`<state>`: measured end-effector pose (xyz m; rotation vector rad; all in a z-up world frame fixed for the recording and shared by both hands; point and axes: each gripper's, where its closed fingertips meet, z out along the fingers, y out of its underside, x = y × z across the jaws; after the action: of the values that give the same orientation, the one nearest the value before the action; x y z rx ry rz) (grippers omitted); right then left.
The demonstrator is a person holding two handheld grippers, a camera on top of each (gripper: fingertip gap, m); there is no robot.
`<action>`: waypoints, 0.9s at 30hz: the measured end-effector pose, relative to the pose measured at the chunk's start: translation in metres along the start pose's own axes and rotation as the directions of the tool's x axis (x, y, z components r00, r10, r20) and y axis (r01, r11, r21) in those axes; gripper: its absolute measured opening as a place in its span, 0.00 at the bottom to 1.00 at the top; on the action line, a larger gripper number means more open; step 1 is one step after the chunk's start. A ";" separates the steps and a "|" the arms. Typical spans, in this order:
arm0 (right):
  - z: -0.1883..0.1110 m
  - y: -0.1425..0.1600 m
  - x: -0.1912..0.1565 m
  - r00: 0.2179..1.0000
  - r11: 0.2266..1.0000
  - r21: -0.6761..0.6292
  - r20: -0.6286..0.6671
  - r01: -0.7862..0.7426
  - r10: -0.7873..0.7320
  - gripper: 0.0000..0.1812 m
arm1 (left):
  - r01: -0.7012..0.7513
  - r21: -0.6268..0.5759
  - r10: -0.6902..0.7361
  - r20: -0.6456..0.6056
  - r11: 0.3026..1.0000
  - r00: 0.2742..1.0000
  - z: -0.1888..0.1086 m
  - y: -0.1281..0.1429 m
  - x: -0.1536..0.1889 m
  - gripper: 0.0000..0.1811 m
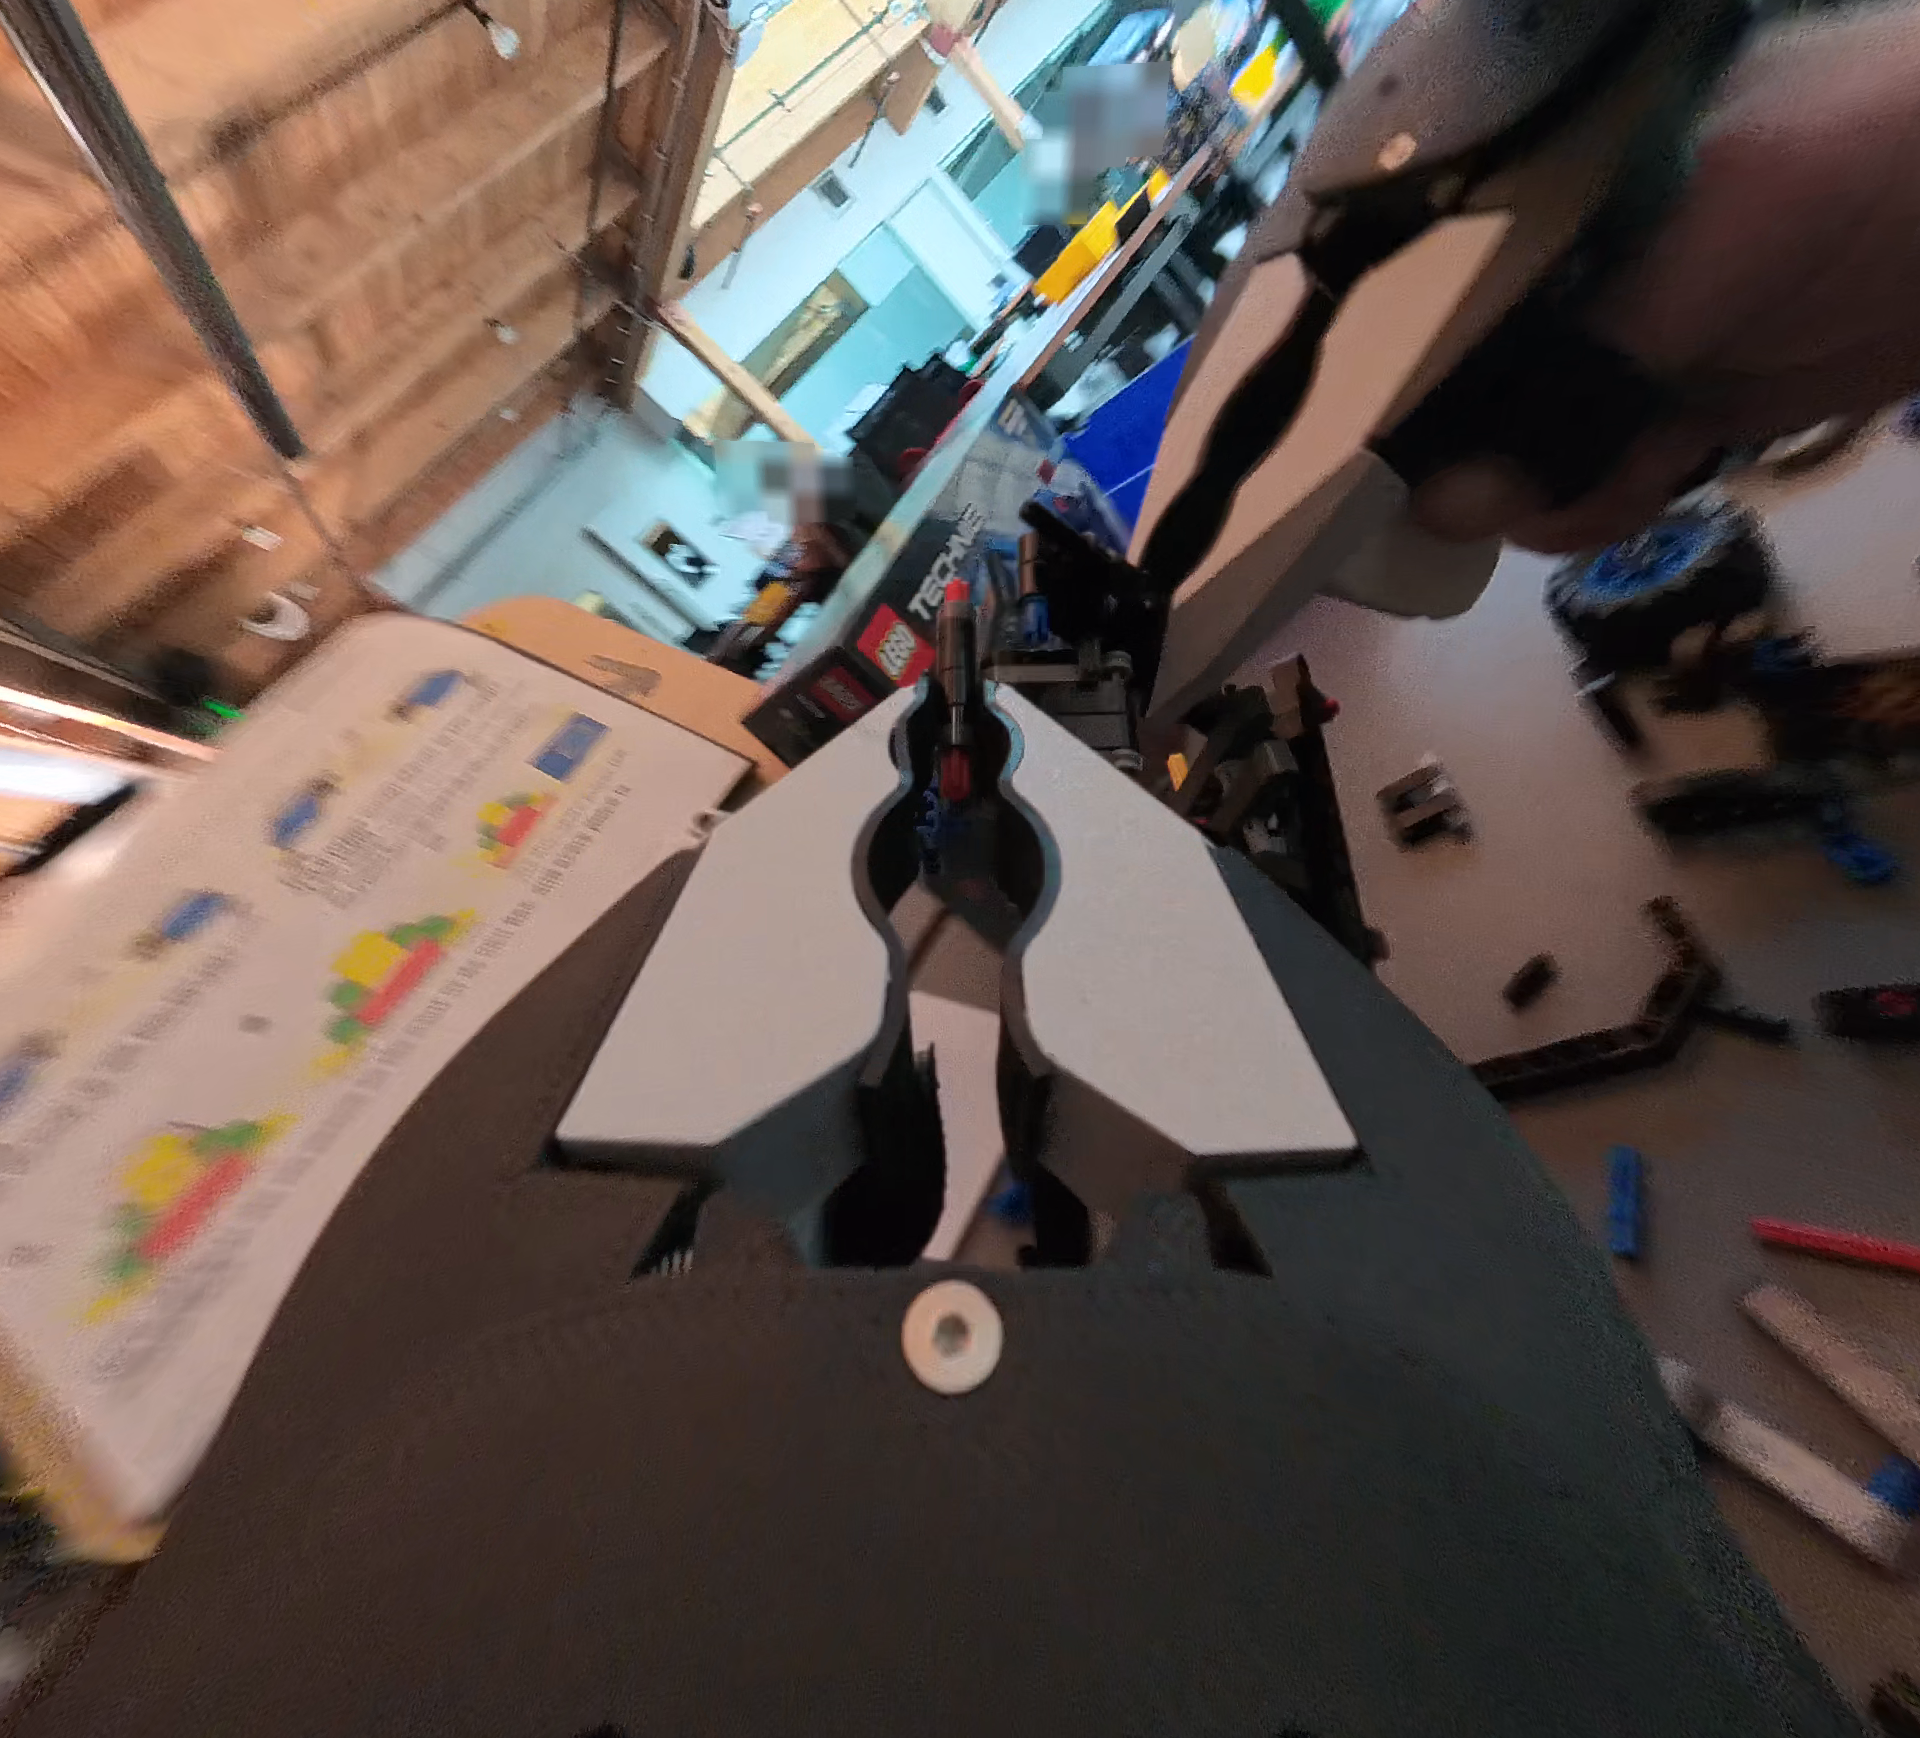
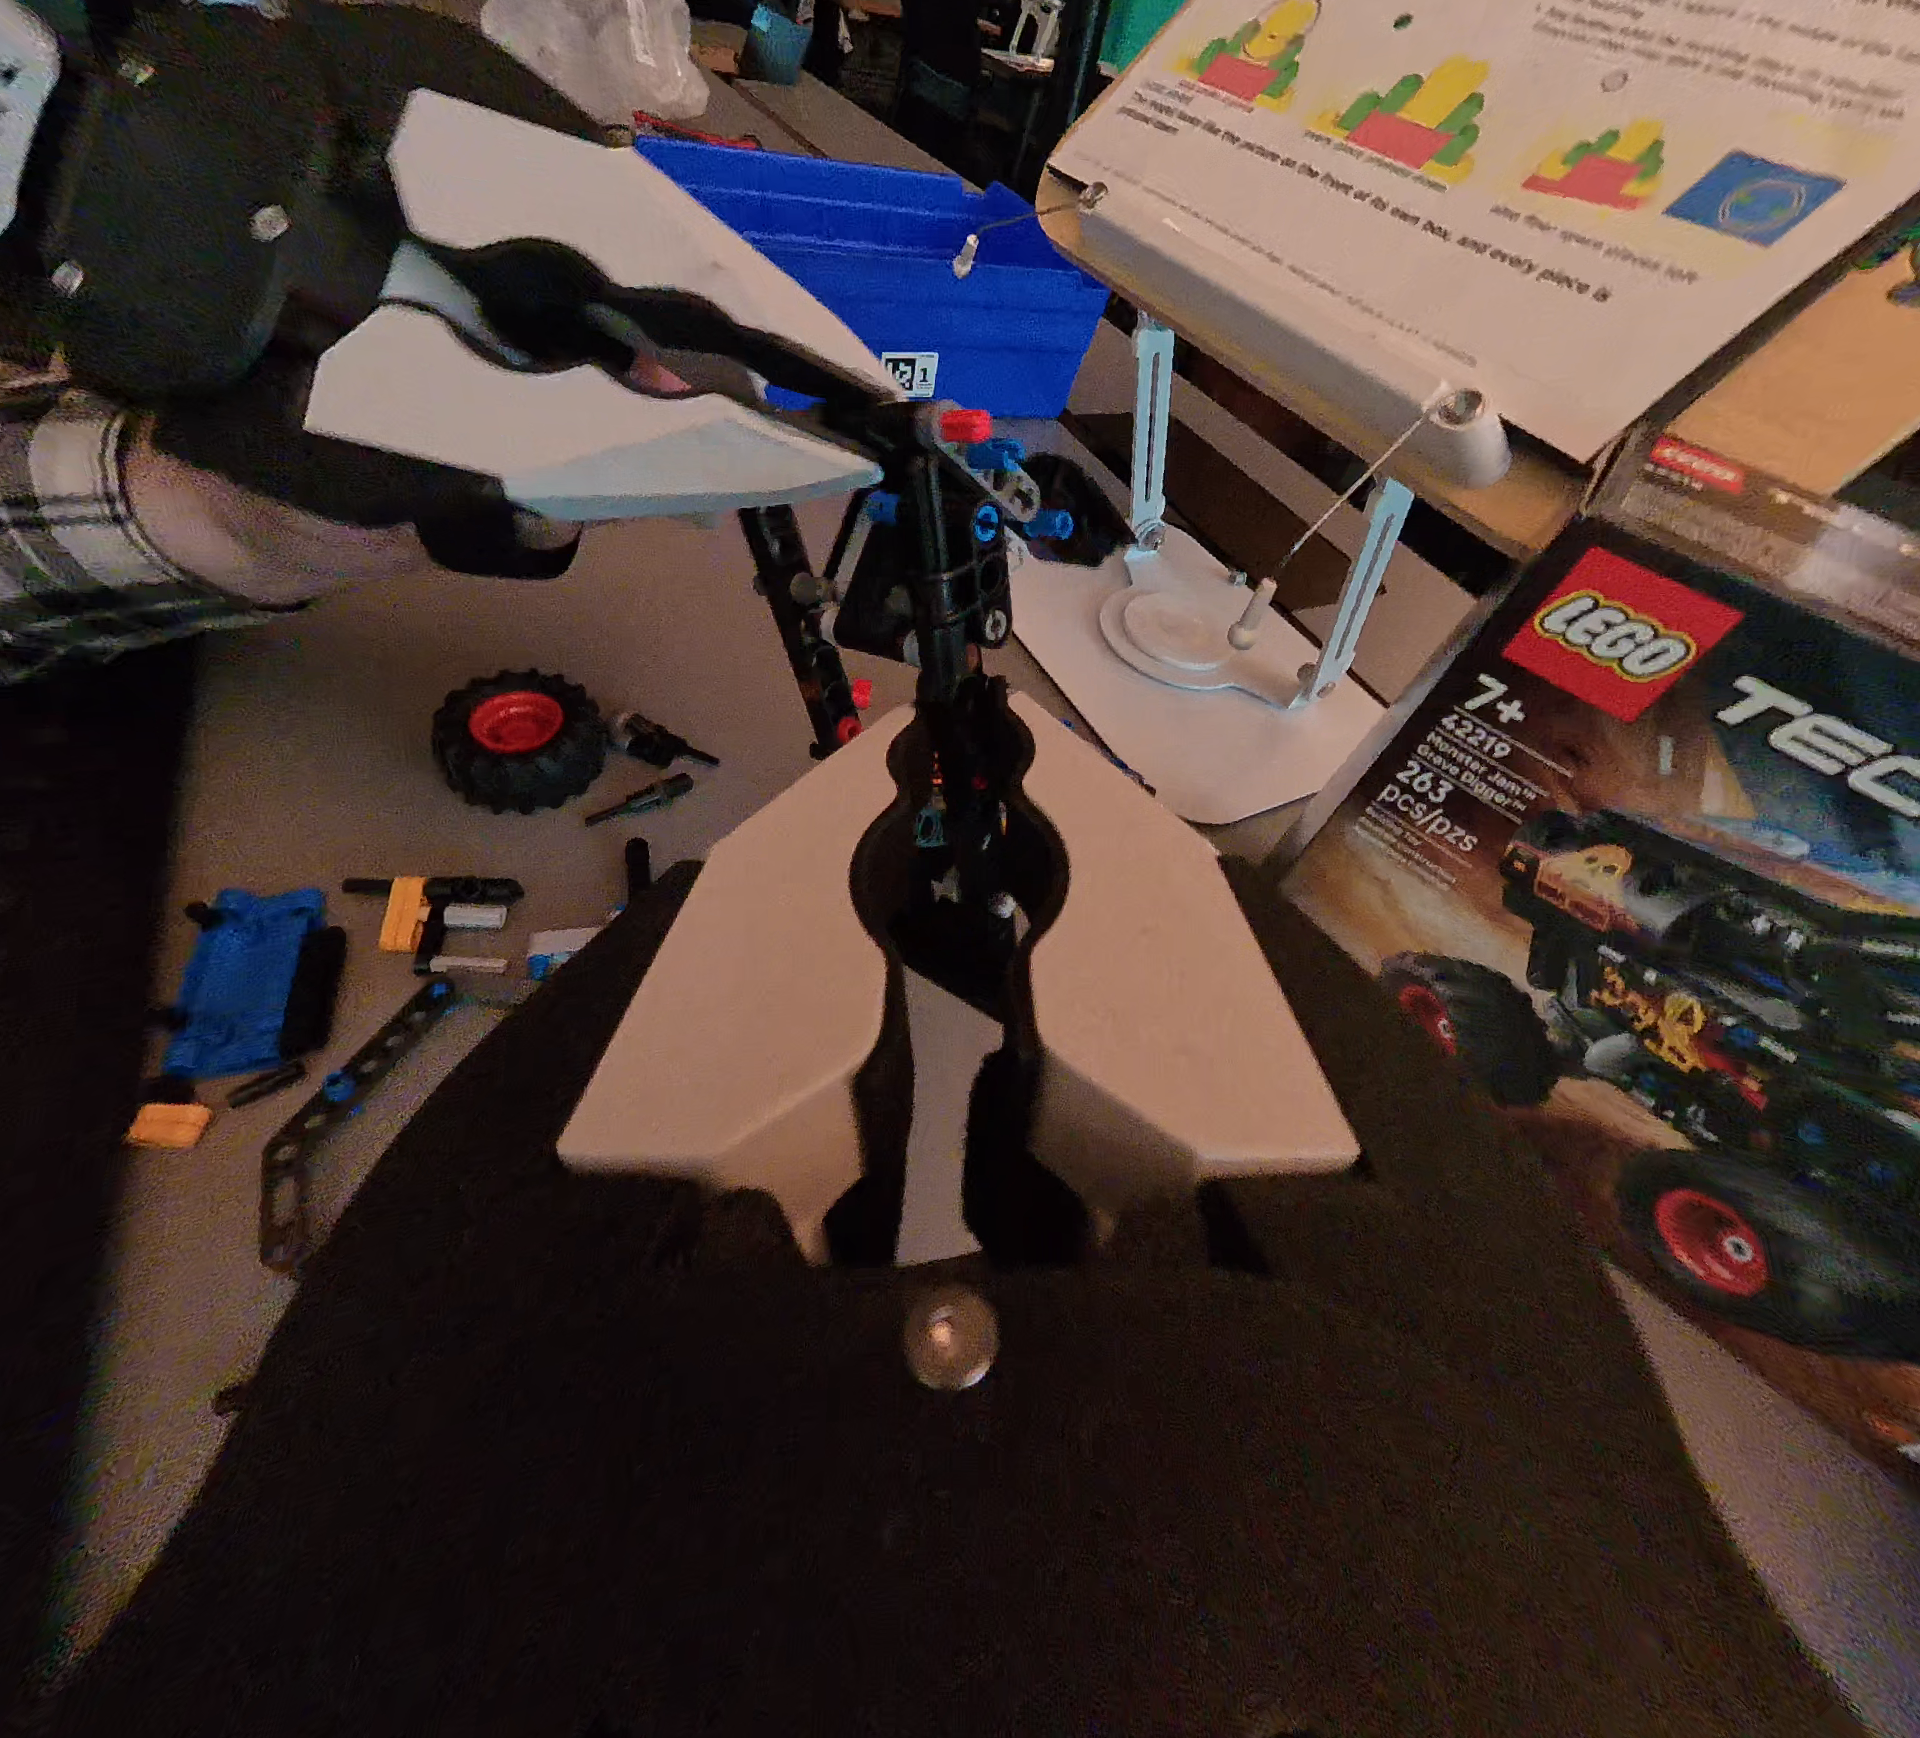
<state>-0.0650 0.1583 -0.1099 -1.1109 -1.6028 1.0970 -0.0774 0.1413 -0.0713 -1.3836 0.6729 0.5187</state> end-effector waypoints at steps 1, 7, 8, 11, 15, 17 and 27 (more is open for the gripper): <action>0.000 -0.002 -0.003 0.999 0.999 0.009 0.004 0.044 -0.044 0.04 | 0.120 0.027 -0.119 -0.036 0.992 0.992 -0.002 0.001 -0.004 0.05; -0.008 -0.019 -0.006 0.987 0.983 0.095 -0.042 0.156 -0.153 0.04 | 0.765 -0.155 -0.763 -0.328 0.625 0.557 0.003 0.029 0.003 0.40; -0.009 -0.021 -0.008 0.986 0.980 0.108 -0.039 0.167 -0.163 0.04 | 0.793 -0.206 -0.794 -0.378 0.573 0.476 0.003 0.028 0.013 0.42; -0.012 -0.029 -0.015 0.982 0.970 0.157 -0.014 0.186 -0.186 0.04 | 0.824 -0.281 -0.810 -0.495 0.491 0.314 0.002 0.016 0.039 0.36; -0.010 -0.028 -0.022 0.976 0.962 0.166 0.005 0.216 -0.220 0.04 | 0.844 -0.241 -0.805 -0.504 0.480 0.314 0.009 0.011 0.044 0.26; -0.010 -0.024 -0.023 0.976 0.967 0.153 0.035 0.206 -0.213 0.04 | 0.779 -0.218 -0.766 -0.461 0.588 0.449 0.010 0.019 0.043 0.20; -0.013 -0.026 -0.021 0.984 0.975 0.144 0.036 0.170 -0.177 0.14 | 0.502 -0.087 -0.509 -0.182 0.861 0.841 0.011 0.031 0.008 0.14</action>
<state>-0.0532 0.1346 -0.0856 -0.8414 -1.6014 1.1086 -0.0916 0.1557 -0.0987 -1.5891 0.4273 -0.0342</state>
